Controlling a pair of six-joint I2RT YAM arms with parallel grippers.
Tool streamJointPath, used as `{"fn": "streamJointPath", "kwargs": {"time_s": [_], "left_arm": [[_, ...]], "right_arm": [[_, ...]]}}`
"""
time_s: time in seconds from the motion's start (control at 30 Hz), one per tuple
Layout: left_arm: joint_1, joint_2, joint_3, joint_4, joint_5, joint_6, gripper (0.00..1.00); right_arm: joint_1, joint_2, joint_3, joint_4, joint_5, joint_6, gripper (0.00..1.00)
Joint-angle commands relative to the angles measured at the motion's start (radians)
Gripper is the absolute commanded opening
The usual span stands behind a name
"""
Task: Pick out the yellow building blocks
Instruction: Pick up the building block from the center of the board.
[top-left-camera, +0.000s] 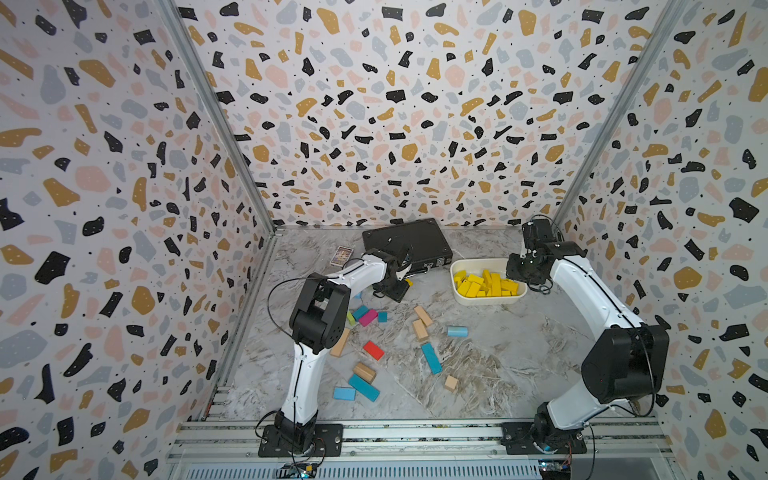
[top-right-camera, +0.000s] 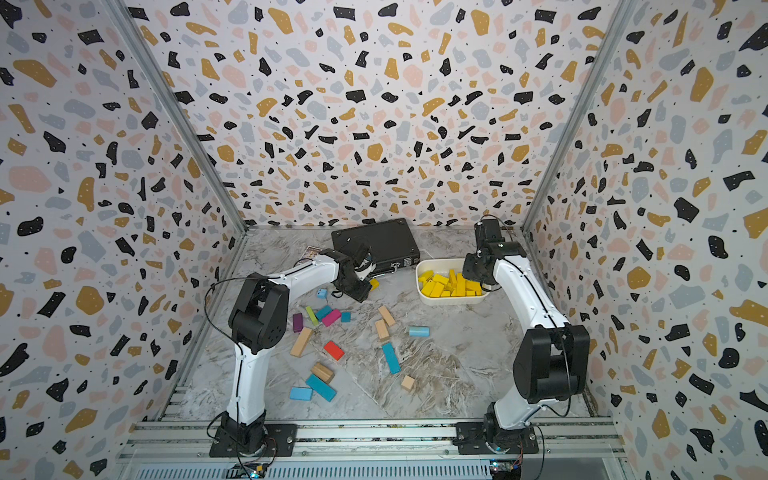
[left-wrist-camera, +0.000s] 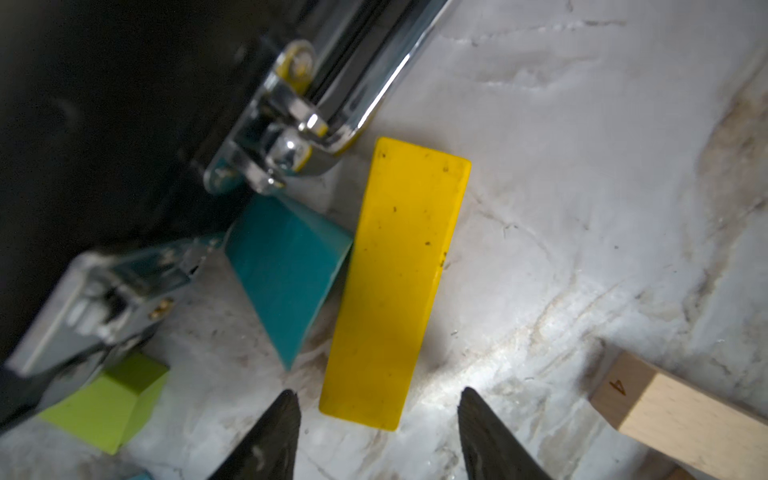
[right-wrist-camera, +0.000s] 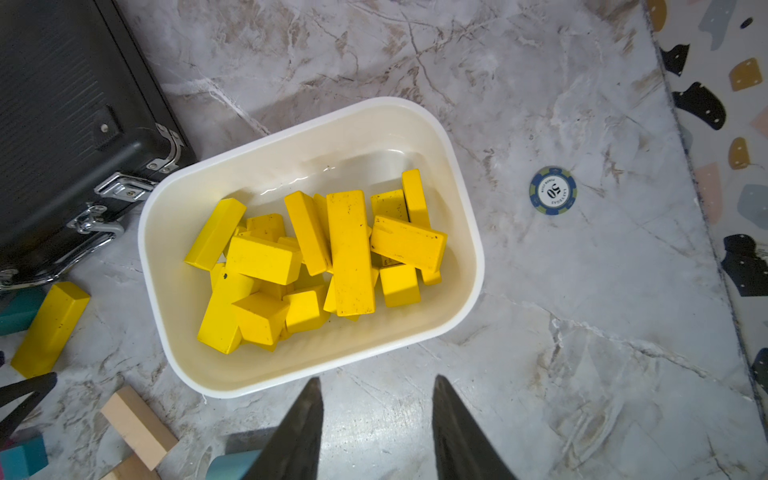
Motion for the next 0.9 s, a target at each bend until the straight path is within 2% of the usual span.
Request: {"fn": "streamJointPath", "kwargs": {"time_s": [0.0, 0.37, 0.6, 0.87], "left_arm": [[0.001, 0.034, 0.049, -0.025, 0.011, 0.018, 0.55], [0.001, 0.043, 0.024, -0.017, -0.018, 0.060, 0.20], [0.001, -0.028, -0.047, 0.024, -0.022, 0.067, 0.01], [0.001, -0.144, -0.138, 0.097, -0.004, 0.052, 0.00]], "right_arm": [[0.003, -0.048, 0.008, -0.018, 0.006, 0.012, 0.45], [0.004, -0.060, 0.000, -0.027, 0.000, 0.006, 0.43], [0.004, -0.092, -0.030, -0.027, 0.002, 0.015, 0.43], [0.004, -0.130, -0.060, -0.022, -0.006, 0.035, 0.43]]}}
